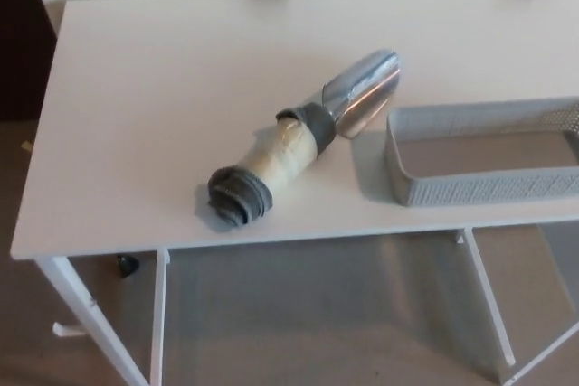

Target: The robot walks towards a desk on which a shovel is kept on the left hand side and a container is kept on the right hand side. The robot picks up the shovel using its left hand and places it in the container.

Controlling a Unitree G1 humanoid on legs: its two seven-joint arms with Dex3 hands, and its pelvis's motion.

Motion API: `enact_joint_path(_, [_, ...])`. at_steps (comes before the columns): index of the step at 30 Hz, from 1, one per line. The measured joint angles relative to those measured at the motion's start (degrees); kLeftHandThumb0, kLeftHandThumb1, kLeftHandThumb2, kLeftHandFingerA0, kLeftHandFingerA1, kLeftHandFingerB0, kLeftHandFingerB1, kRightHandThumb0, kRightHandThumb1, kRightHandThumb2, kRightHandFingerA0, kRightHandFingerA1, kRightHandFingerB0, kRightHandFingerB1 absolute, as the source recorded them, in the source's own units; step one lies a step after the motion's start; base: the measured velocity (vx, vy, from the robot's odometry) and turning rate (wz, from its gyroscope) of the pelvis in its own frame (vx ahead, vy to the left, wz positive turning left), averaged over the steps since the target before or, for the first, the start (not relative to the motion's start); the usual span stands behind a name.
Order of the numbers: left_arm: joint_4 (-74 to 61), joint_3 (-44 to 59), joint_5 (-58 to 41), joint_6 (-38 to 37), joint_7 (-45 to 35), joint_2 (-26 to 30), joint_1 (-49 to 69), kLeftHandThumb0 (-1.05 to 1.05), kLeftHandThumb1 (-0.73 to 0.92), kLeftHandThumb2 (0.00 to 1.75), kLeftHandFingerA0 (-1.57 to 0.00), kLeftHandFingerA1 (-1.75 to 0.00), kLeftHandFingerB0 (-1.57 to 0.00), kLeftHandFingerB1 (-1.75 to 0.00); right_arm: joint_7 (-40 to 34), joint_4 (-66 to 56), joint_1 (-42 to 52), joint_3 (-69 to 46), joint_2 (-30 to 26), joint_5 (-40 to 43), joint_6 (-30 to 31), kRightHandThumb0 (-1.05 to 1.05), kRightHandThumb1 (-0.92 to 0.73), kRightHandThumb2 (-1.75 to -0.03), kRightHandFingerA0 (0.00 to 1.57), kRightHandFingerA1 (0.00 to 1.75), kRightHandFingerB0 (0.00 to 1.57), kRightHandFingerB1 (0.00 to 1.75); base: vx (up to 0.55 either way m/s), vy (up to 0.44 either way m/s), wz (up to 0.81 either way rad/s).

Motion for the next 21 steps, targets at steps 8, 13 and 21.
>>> enact_joint_path(8, [-0.4, -0.3, 0.2, -0.1, 0.3, 0.9, 0.1, -0.19, 0.45, 0.89, -0.32, -0.56, -0.13, -0.48, 0.1, -0.7, 0.0, -0.2, 0.1, 0.2, 0.2, -0.30, -0.62, -0.58, 0.42, 0.49, 0.38, 0.44, 0.16, -0.030, 0.03])
enact_joint_path(13, [-0.9, -0.4, 0.9, -0.2, 1.0, 0.9, 0.4, -0.18, 0.45, 0.89, -0.33, -0.56, -0.14, -0.48, 0.1, -1.1, 0.1, -0.3, 0.1, 0.3, 0.4, -0.29, -0.62, -0.58, 0.44, 0.48, 0.39, 0.44, 0.04, 0.007, -0.08])
enact_joint_path(21, [-0.2, 0.0, 1.1, -0.1, 1.2, 1.3, -0.2, -0.18, 0.45, 0.89, -0.32, -0.56, -0.12, -0.47, 0.1, -2.6, 0.3, 0.4, 0.3, 0.0, 0.9, -0.31, -0.63, -0.58, 0.44, 0.48, 0.40, 0.44, 0.07, 0.170, 0.01])
